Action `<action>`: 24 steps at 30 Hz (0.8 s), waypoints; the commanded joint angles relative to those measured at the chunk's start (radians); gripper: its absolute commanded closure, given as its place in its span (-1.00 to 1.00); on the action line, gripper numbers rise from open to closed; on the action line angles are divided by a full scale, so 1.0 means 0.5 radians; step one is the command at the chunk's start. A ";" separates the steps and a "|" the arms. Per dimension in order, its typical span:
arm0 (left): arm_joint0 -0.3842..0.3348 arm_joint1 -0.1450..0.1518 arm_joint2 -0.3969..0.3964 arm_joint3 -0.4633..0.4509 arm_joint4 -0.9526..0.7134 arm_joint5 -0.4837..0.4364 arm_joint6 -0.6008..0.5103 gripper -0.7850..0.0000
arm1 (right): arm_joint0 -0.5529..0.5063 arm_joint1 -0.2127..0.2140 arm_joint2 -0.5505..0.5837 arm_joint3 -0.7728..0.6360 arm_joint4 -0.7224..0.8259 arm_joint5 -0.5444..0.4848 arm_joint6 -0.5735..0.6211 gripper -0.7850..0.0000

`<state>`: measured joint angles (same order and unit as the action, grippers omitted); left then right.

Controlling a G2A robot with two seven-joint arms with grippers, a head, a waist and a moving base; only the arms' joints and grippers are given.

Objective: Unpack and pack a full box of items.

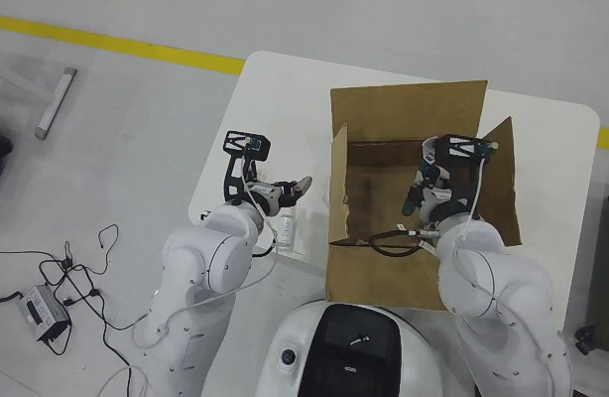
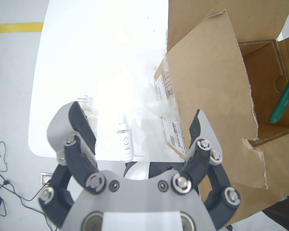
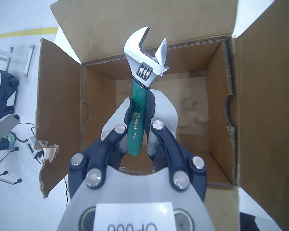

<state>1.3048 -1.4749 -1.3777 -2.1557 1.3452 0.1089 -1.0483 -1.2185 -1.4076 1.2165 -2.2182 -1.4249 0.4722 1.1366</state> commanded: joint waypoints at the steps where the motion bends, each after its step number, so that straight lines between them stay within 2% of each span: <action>1: 0.000 0.000 0.000 0.000 0.000 0.000 0.000 -1.00 | -0.041 0.001 0.049 -0.077 0.029 -0.010 -0.020 1.00; 7: 0.000 0.000 0.000 0.000 0.000 0.000 0.000 -1.00 | -0.157 0.004 0.198 -0.264 0.136 -0.015 -0.108 1.00; 24: 0.000 0.000 0.000 0.000 0.000 0.000 0.000 -1.00 | -0.289 0.027 0.733 -0.264 0.468 -0.231 -0.310 1.00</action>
<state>1.3048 -1.4749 -1.3777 -2.1557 1.3452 0.1089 -1.0483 -1.3620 -1.3945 1.5652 -2.3500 -1.2068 0.3631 0.9910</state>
